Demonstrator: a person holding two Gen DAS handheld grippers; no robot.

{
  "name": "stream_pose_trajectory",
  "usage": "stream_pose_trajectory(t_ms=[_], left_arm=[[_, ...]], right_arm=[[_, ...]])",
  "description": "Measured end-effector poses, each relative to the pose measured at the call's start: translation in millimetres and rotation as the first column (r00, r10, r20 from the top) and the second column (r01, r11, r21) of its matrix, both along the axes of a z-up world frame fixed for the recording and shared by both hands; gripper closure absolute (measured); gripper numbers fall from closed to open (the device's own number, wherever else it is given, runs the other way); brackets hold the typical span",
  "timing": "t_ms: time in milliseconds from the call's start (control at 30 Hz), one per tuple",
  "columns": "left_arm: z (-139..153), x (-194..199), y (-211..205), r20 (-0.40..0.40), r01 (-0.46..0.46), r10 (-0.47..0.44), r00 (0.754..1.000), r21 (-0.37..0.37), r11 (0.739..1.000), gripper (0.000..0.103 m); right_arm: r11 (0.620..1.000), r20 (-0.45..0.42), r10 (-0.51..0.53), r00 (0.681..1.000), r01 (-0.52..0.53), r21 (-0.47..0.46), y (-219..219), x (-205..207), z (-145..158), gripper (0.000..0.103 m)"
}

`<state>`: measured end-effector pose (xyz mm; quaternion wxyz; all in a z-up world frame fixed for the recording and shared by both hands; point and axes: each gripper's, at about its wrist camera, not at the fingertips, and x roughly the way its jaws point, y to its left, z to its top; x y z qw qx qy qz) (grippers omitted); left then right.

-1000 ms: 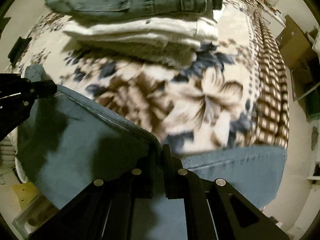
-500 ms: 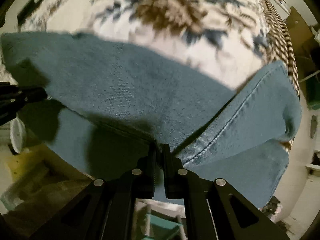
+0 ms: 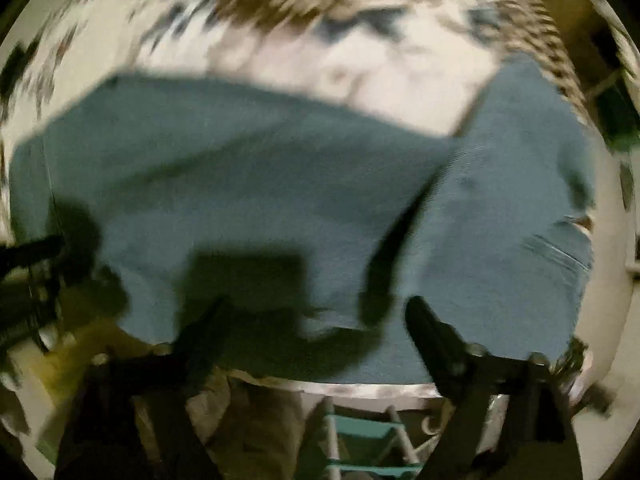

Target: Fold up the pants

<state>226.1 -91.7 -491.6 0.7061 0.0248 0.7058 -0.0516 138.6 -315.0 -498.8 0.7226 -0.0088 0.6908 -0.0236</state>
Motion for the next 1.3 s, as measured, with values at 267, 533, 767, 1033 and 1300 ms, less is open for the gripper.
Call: stream_pose_trajectory(t_ms=[267, 533, 767, 1033, 1300], left_arm=[[9.6, 60.3, -53.3, 0.116, -0.004, -0.004, 0.993, 0.065, 0.998, 0.018], [-17.4, 113.0, -112.4, 0.168, 0.007, -0.031, 0.985, 0.139, 0.990, 0.018], [-15.7, 91.0, -123.9, 0.148, 0.065, -0.091, 0.985, 0.169, 0.983, 0.018], [-1.3, 42.8, -152.7, 0.122, 0.106, -0.118, 0.986, 0.097, 0.990, 0.018], [-23.4, 25.9, -169.7, 0.077, 0.131, -0.137, 0.988, 0.084, 0.988, 0.018]], right_arm=[[0.964, 0.110, -0.262, 0.959, 0.265, -0.011, -83.4, 62.0, 23.4, 0.012], [0.892, 0.146, -0.451, 0.880, 0.450, 0.044, -154.6, 144.2, -16.3, 0.012], [0.868, 0.118, -0.496, 0.860, 0.494, 0.049, -171.1, 138.3, -32.6, 0.086], [0.588, 0.200, -0.806, 0.558, 0.794, 0.153, -235.8, -31.0, 15.8, 0.096], [0.293, -0.029, -0.944, 0.328, 0.876, 0.383, -287.6, -118.0, -59.8, 0.073]])
